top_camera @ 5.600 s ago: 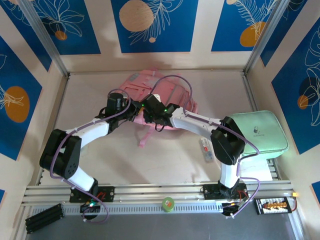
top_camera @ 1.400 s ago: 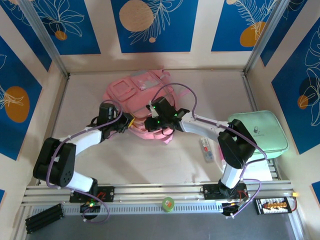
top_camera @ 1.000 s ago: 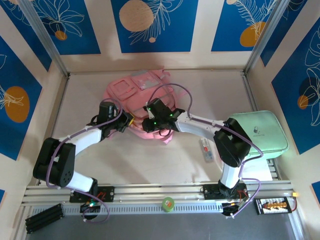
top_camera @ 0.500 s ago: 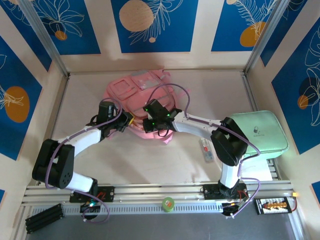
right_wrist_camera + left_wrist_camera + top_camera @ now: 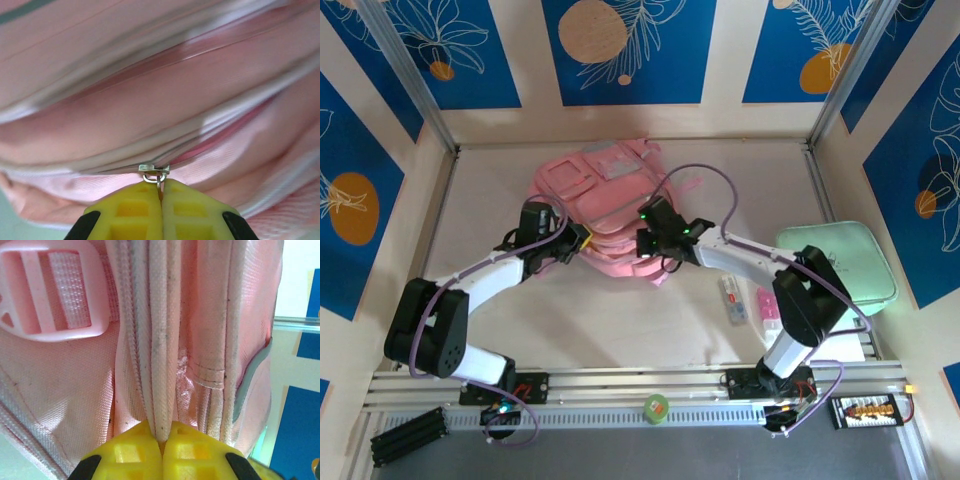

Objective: Pack the student bag
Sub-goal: Zip the student bag at the top-center of the table.

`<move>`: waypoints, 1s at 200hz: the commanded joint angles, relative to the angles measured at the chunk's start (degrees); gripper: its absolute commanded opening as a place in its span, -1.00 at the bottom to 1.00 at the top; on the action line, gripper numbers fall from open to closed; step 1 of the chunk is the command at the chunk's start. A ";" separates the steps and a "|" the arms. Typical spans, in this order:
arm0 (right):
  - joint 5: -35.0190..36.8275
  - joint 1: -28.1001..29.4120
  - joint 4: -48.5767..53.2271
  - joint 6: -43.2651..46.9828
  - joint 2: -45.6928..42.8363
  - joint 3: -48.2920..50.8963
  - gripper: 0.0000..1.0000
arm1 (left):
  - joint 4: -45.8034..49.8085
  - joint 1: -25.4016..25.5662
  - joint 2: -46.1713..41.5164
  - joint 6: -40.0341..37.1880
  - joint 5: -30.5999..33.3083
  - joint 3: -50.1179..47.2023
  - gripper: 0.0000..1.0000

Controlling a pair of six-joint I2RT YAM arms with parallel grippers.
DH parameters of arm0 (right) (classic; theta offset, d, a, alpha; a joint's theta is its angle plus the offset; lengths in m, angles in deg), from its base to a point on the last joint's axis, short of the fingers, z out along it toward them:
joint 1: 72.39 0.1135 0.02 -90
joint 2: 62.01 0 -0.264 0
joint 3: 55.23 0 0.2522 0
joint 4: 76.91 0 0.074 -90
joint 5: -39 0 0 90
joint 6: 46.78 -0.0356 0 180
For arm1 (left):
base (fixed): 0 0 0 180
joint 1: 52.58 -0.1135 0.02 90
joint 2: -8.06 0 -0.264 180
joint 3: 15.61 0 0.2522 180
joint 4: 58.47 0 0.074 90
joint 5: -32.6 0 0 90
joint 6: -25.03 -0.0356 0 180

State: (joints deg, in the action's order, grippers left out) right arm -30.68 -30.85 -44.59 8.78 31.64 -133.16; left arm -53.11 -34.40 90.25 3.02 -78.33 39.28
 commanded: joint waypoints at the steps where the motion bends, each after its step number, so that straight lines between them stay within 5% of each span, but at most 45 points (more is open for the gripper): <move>1: 2.23 -3.42 3.84 -2.40 -3.68 2.23 -1.00 | -0.41 -0.68 -1.46 -3.80 1.73 2.55 -1.00; 80: -16.62 -1.73 -3.57 -3.47 -11.80 14.39 -1.00 | 6.92 -2.14 9.69 -16.85 -2.36 14.02 -0.99; 101: -18.94 0.74 -7.62 -3.91 -10.40 14.15 -1.00 | 9.53 -3.12 13.22 -20.49 -1.98 18.56 -0.79; 145: -21.32 2.32 -13.43 -2.51 -1.48 5.07 -1.00 | 12.30 -5.85 9.09 -20.62 6.86 16.90 0.17; 200: -28.08 2.60 -14.10 0.02 8.91 -7.33 -1.00 | 5.86 -6.62 -1.59 -11.02 0.80 4.63 0.25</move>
State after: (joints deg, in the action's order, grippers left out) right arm -52.97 -28.55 -55.97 6.29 38.02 -135.98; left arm -42.88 -41.09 91.87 -13.70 -73.74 48.37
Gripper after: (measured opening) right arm 0.055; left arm 0.634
